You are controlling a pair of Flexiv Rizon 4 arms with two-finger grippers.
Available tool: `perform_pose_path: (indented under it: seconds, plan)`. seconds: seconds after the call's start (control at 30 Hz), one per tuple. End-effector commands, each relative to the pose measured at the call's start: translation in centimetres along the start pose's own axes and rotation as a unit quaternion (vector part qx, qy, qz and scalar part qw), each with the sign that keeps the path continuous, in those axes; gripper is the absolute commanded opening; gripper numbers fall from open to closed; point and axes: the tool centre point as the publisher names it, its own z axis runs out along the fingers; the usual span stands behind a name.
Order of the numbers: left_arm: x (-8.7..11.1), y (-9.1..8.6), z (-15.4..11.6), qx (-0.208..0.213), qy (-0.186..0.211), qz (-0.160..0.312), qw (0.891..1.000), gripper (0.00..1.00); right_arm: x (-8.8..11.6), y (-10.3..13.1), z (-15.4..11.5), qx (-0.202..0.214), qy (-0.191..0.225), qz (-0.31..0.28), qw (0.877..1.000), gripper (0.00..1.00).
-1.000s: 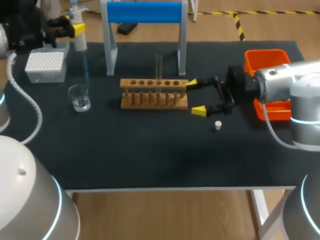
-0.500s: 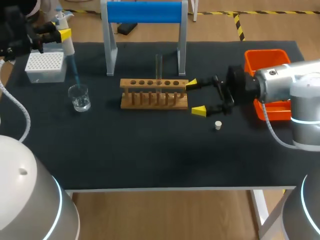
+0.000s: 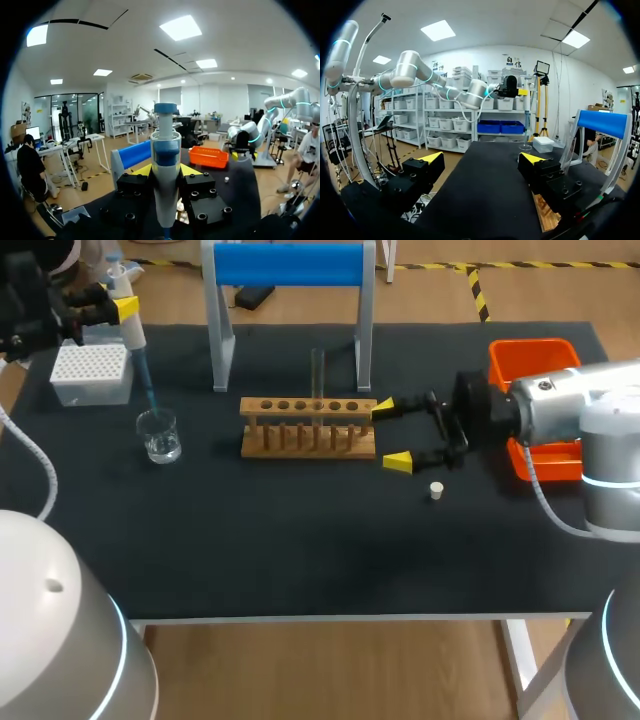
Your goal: Invert the test tube, pick up the pipette, mount the tip to pipette, aspirate from beaker and dispense into the tube, eject the tip, return the pipette, and cap with the stopper.
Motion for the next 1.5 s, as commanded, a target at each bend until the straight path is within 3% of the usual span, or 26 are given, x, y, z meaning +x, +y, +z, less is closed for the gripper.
perform_pose_path:
  seconds: [0.03, 0.67, 1.0, 1.27, 1.5]
  plan:
    - [0.0, 0.0, 0.0, 0.001, 0.000, 0.001, 1.000, 0.00, 0.0, 0.1, -0.1, 0.001, 0.001, 0.000, 1.000, 1.00]
    - [0.0, 0.0, 0.0, 0.001, 0.000, 0.001, 1.000, 0.00, 0.0, 0.1, -0.1, 0.001, 0.001, 0.000, 1.000, 1.00]
    - [0.0, 0.0, 0.0, 0.001, 0.000, 0.001, 1.000, 0.00, 1.5, 1.1, 4.7, 0.062, -0.012, -0.009, 0.998, 1.00]
    - [0.0, 0.0, 0.0, 0.001, 0.000, 0.001, 1.000, 0.00, 1.8, 1.7, 8.6, 0.102, -0.066, -0.006, 0.993, 1.00]
    - [0.0, 0.0, 0.0, 0.001, 0.000, 0.001, 1.000, 0.00, 1.2, 0.5, 12.3, 0.121, -0.101, 0.007, 0.988, 1.00]
